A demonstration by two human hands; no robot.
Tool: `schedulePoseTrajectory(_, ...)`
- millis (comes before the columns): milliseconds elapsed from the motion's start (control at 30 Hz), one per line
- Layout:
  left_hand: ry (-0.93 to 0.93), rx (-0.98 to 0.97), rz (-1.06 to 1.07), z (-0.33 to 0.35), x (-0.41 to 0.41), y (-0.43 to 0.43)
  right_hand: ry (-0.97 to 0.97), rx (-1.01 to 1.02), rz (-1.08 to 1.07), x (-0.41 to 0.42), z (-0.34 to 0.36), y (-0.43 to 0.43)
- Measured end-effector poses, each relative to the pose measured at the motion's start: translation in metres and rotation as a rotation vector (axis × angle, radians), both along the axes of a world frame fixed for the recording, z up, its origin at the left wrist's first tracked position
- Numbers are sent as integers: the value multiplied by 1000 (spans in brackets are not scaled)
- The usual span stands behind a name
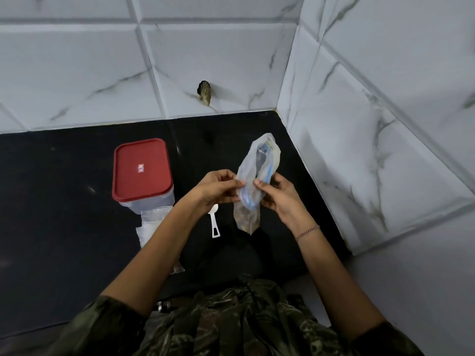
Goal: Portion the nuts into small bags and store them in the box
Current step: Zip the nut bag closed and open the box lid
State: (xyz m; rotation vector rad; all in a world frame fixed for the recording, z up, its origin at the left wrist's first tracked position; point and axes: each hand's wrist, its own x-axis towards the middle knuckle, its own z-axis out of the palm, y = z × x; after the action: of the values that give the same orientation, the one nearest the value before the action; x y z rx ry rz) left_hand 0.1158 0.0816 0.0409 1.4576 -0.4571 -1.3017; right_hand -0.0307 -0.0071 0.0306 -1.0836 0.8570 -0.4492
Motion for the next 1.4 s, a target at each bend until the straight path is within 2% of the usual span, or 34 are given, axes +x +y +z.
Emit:
schedulePoseTrajectory(67, -154, 21, 46, 3, -4, 0, 170, -321, -14, 2, 6, 2)
schedulePoseTrajectory(100, -296, 45, 65, 3, -7, 0, 268, -521, -4, 3, 7, 3)
schedulePoseTrajectory(167, -677, 70, 97, 4, -13, 1, 494, -909, 36, 8, 9, 4)
schedulePoseTrajectory(200, -855, 67, 122, 4, -15, 1, 583, -1030, 36, 11, 9, 4)
schedulePoseTrajectory(233, -995, 70, 149, 3, -17, 1, 638, -1057, 31, 14, 9, 5)
schedulePoseTrajectory(267, -1076, 74, 174, 3, -17, 1, 642, -973, 31, 15, 10, 4)
schedulePoseTrajectory(300, -1093, 87, 189, 2, -17, 1, 570, -779, 28, 15, 13, 4)
schedulePoseTrajectory(333, -1030, 105, 199, 2, -16, 0, 419, -502, 26, 13, 18, 4)
schedulePoseTrajectory(400, -663, 139, 245, 5, -13, -2, 69, 40, 64, 6, 25, 5)
schedulePoseTrajectory(467, -176, 122, 284, 12, -13, 0, -135, 279, 104, -5, 25, 3)
schedulePoseTrajectory(533, 144, 57, 266, 20, -11, 4, -246, 365, 141, -12, 19, 3)
schedulePoseTrajectory(600, 314, -27, 238, 24, -9, 10, -308, 386, 156, -17, 15, 4)
schedulePoseTrajectory(667, 330, -71, 207, 23, -9, 13, -315, 358, 137, -16, 16, 7)
schedulePoseTrajectory(800, 197, -90, 255, 19, -14, 9, -212, 253, 24, -8, 21, 12)
schedulePoseTrajectory(933, -105, -65, 324, 15, -18, 4, 12, 16, -61, 2, 29, 13)
schedulePoseTrajectory(1000, -268, -28, 323, 14, -23, 2, 119, -169, -122, 6, 33, 15)
schedulePoseTrajectory(1067, -427, -2, 303, 14, -32, 0, 308, -576, -158, 11, 34, 18)
schedulePoseTrajectory(1133, -704, 0, 263, 15, -39, -1, 507, -1012, -134, 14, 34, 25)
schedulePoseTrajectory(1200, -968, -34, 230, 16, -42, -1, 578, -1194, -111, 17, 33, 29)
schedulePoseTrajectory(1233, -1018, -46, 224, 16, -43, -2, 584, -1155, -93, 17, 32, 27)
schedulePoseTrajectory(1267, -1013, -52, 211, 17, -42, -1, 543, -995, -83, 18, 29, 22)
schedulePoseTrajectory(1367, -744, -145, 181, 18, -38, 2, 169, -179, -89, 12, 32, 10)
schedulePoseTrajectory(1400, -653, -198, 181, 19, -35, 3, 53, -37, -100, 8, 34, 7)
